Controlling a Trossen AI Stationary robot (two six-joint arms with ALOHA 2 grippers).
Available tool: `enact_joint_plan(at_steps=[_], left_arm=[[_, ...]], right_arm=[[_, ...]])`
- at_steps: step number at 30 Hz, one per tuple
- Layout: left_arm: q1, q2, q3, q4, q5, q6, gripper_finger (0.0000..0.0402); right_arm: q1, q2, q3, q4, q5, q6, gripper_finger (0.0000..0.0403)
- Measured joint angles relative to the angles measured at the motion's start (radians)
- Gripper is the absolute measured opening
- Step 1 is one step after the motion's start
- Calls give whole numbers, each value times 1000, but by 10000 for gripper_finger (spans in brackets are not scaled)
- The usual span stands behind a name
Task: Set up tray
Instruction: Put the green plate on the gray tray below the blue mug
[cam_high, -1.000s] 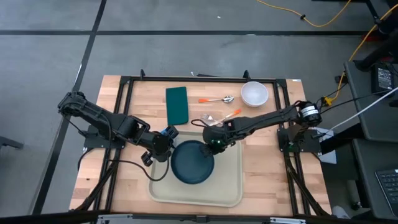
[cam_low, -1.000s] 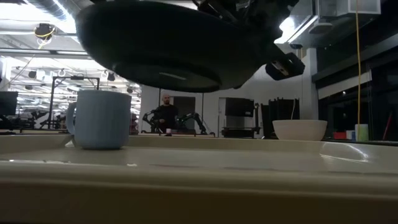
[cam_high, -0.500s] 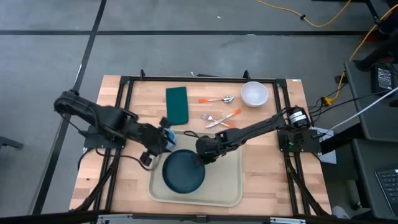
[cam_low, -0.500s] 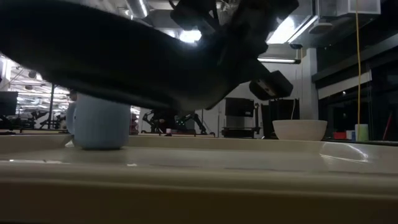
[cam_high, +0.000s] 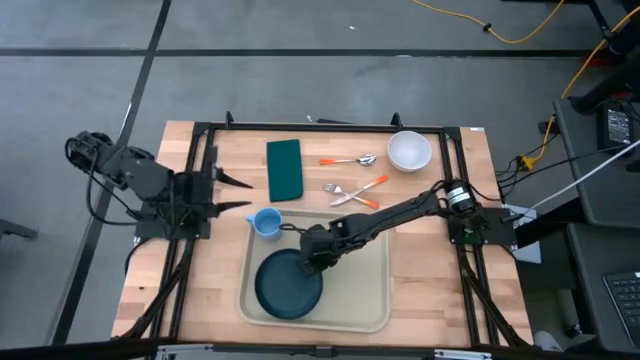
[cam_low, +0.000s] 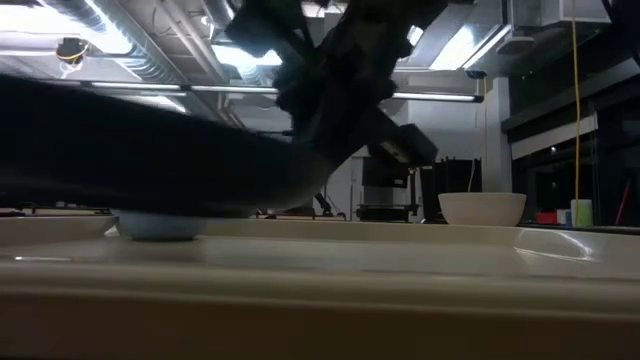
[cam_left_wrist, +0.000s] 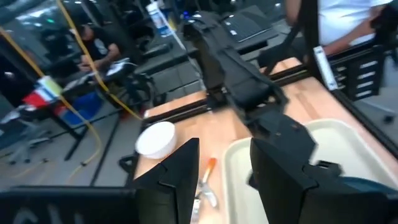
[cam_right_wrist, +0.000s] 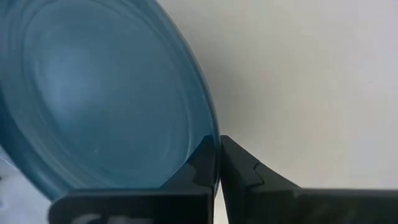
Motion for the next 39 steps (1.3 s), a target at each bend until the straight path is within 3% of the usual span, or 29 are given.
enact_joint_plan(at_steps=[7,39], left_arm=[[-8,-2,-1,-22,-29,1,138],[-9,-3,-1,-62,-105,37,139]], right_arm=[[5,68,91,-5,-7,-5,11],[4,85,132,-88,-12,9,11]])
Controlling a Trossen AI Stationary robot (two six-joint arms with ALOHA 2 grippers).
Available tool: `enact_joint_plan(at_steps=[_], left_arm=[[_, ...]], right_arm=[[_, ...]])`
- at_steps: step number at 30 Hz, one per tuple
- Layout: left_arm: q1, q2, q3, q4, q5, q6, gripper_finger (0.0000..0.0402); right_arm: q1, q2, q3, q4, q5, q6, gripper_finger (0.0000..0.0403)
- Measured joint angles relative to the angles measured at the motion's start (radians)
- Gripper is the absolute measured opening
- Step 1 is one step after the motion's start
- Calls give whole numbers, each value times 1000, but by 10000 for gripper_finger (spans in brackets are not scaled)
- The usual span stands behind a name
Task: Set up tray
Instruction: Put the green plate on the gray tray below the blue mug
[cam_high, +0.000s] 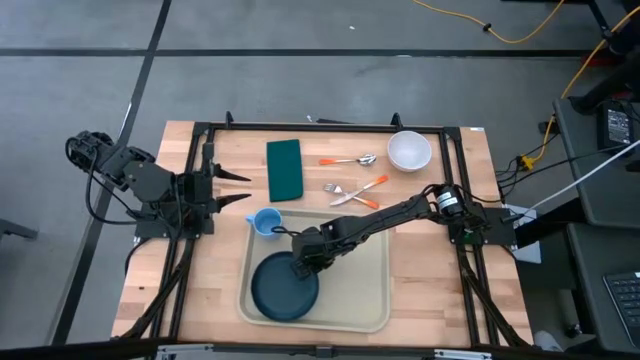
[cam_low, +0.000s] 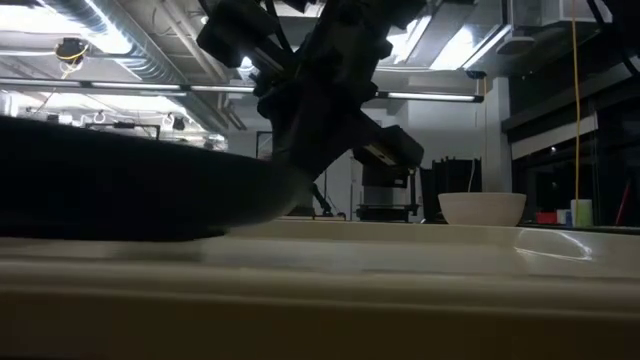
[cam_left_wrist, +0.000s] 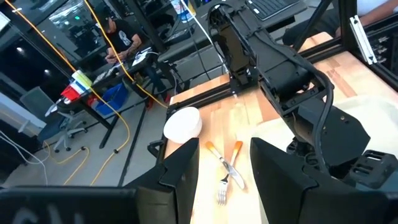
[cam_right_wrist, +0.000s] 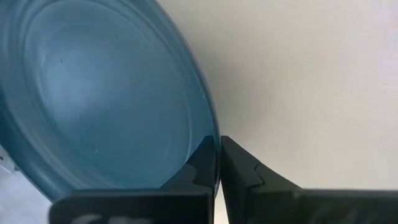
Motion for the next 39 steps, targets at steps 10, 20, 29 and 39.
enact_joint_plan(at_steps=[10,20,29,39], left_arm=[[0,0,0,1,0,-1,139],[0,0,0,4,-10,-1,139],[1,0,0,3,-35,-1,139],[1,0,0,4,-35,-2,139]], right_arm=[[-3,18,1,138,2,-10,11],[-2,31,3,153,-24,16,11],[-4,48,196,239,-13,-122,11],[-45,78,229,497,23,-144,11]])
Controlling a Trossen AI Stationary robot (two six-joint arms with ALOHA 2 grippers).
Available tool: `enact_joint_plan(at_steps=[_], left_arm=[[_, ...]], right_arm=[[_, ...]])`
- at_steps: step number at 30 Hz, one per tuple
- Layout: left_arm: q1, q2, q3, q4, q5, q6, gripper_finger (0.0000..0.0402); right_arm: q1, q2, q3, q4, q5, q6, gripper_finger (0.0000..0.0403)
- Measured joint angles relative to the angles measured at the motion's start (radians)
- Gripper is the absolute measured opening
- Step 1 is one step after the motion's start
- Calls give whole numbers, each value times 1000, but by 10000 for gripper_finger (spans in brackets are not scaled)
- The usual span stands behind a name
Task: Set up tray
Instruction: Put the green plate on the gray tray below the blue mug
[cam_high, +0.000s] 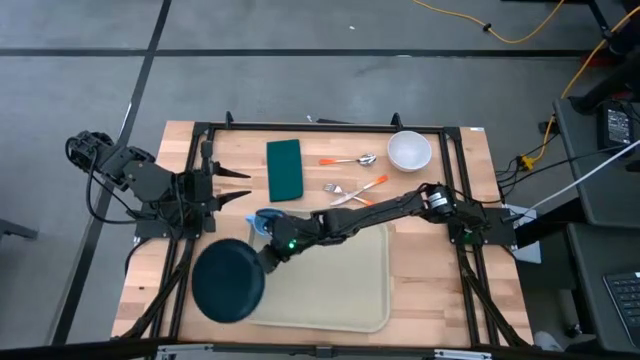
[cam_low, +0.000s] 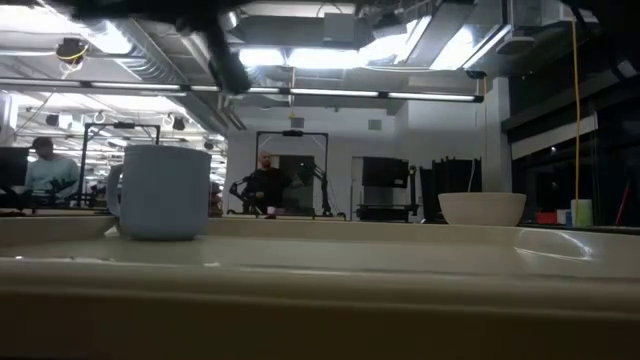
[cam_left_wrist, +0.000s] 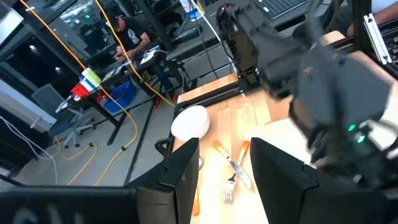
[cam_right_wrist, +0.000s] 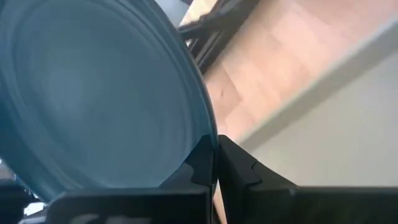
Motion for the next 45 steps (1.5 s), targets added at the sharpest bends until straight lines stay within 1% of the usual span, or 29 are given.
enact_joint_plan(at_steps=[2,5,9,11,16,19,27,36,45], left_arm=[[0,0,0,0,-1,0,139],[0,0,0,1,-1,-3,139],[0,0,0,0,0,-13,139],[0,0,0,0,0,-13,139],[0,0,0,0,-15,-18,139],[0,0,0,0,-23,-17,139],[0,0,0,0,-42,-9,139],[0,0,0,1,-42,-20,139],[0,0,0,1,-44,-21,139]], right_arm=[[-15,37,18,38,-32,1,11],[-25,91,60,28,-58,-5,11],[-23,103,123,-20,-79,-50,11],[-18,96,157,-132,-85,-56,11],[13,105,211,-524,-91,-79,11],[27,101,219,-648,-97,-98,11],[6,111,195,-715,-79,-105,11],[-5,189,192,-712,-125,-107,11],[-6,193,193,-752,-125,-110,11]])
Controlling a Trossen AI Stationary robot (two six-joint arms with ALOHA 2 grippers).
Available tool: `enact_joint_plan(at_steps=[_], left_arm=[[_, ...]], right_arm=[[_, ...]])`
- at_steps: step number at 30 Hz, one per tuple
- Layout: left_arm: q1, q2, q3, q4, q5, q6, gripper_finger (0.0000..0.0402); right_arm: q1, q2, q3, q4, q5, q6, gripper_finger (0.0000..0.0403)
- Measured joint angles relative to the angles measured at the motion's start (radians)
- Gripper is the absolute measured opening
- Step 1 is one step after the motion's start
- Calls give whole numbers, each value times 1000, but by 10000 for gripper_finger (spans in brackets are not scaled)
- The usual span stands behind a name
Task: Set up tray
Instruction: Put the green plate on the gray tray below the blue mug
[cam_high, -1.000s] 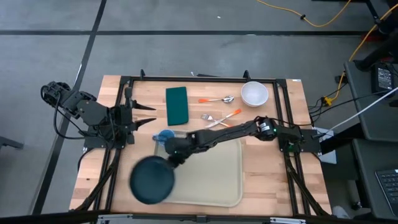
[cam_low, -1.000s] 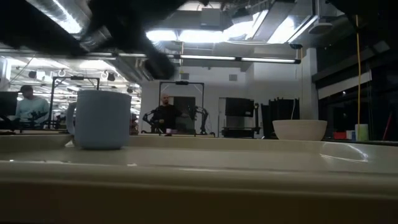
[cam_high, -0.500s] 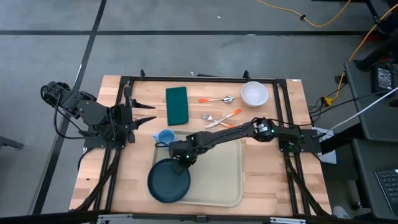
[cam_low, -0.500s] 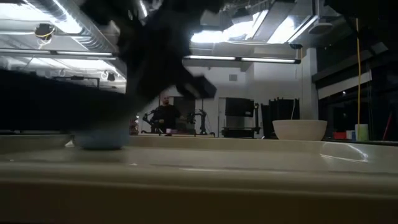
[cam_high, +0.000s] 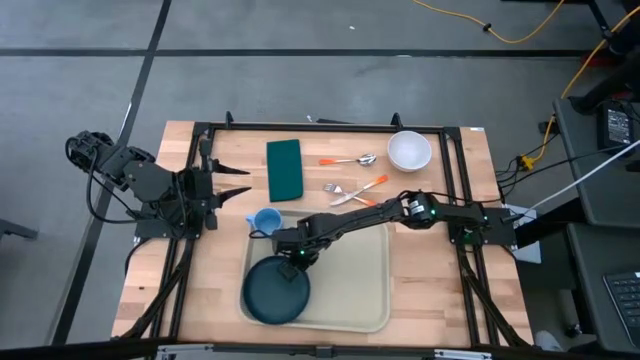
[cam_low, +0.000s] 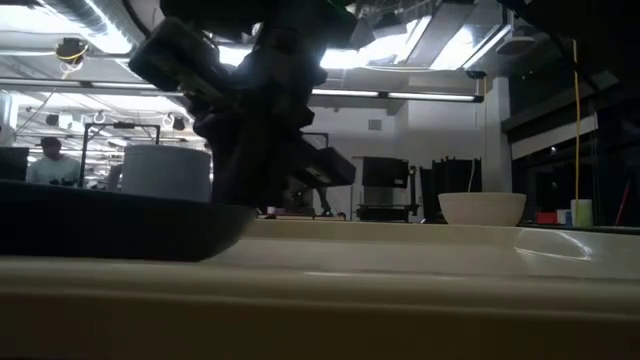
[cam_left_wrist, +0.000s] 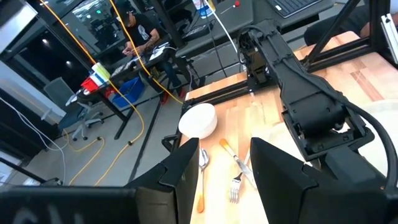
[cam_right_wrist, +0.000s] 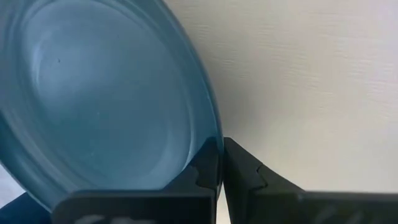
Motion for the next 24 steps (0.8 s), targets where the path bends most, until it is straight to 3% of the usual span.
enact_joint_plan(at_steps=[24], left_arm=[[0,0,0,0,0,-7,139]], right_arm=[[-24,-1,0,-48,6,-49,12]])
